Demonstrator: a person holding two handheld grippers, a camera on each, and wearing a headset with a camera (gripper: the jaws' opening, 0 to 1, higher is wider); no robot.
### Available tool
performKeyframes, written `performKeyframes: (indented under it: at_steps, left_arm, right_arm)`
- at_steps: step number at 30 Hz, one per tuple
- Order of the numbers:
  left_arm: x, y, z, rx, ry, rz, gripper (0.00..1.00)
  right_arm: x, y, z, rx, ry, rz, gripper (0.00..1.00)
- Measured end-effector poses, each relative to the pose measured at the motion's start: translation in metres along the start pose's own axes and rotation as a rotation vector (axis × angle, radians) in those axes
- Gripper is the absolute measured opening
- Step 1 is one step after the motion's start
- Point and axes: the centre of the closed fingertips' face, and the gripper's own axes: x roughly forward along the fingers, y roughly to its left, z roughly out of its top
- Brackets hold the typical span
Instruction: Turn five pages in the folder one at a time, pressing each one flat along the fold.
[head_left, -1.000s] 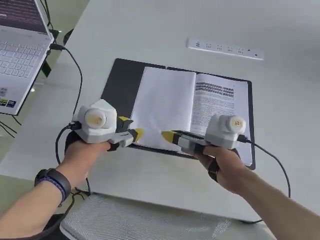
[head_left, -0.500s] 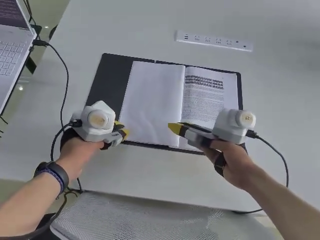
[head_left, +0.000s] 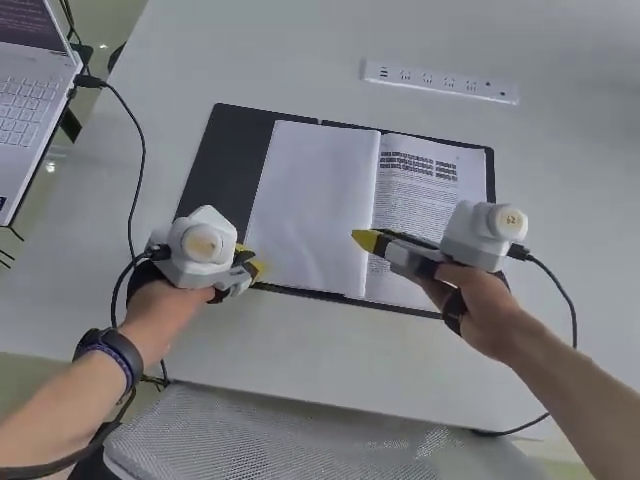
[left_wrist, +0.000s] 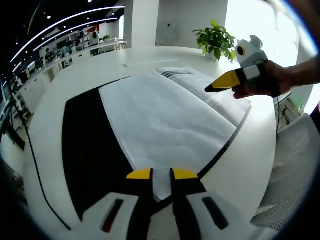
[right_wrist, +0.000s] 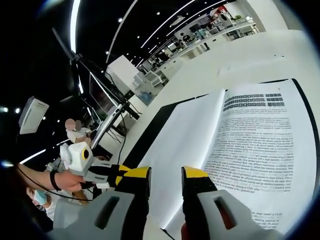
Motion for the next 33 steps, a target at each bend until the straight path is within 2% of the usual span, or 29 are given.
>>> performKeyframes:
  at_steps: [7,14,17,19,26,28,33]
  left_arm:
    - [0.000,0.002,0.001,-0.013,0.002,0.002,0.11]
    - [0.000,0.003,0.001,-0.030,0.004,0.013,0.11]
    - [0.001,0.002,0.001,-0.044,0.002,0.011,0.11]
    - [0.001,0.002,0.001,-0.040,0.004,0.008,0.11]
    - [0.003,0.005,0.000,-0.030,0.016,0.007,0.09]
    - [0.004,0.006,0.000,-0.036,0.013,0.009,0.07]
    - [0.004,0.007,0.000,-0.033,0.013,0.013,0.06]
  right_arm:
    - [0.012,-0.015,0.028,-0.005,-0.030,-0.015,0.18]
    - [0.028,-0.028,0.043,0.022,-0.055,-0.026,0.15]
    - [0.035,-0.037,0.045,0.050,-0.063,-0.033,0.12]
    - [0.039,-0.043,0.043,0.070,-0.068,-0.060,0.08]
    - [0.048,-0.041,0.034,0.094,-0.054,-0.072,0.05]
    - [0.046,-0.045,0.033,0.099,-0.055,-0.087,0.00]
    - [0.046,-0.041,0.035,0.081,-0.049,-0.056,0.00]
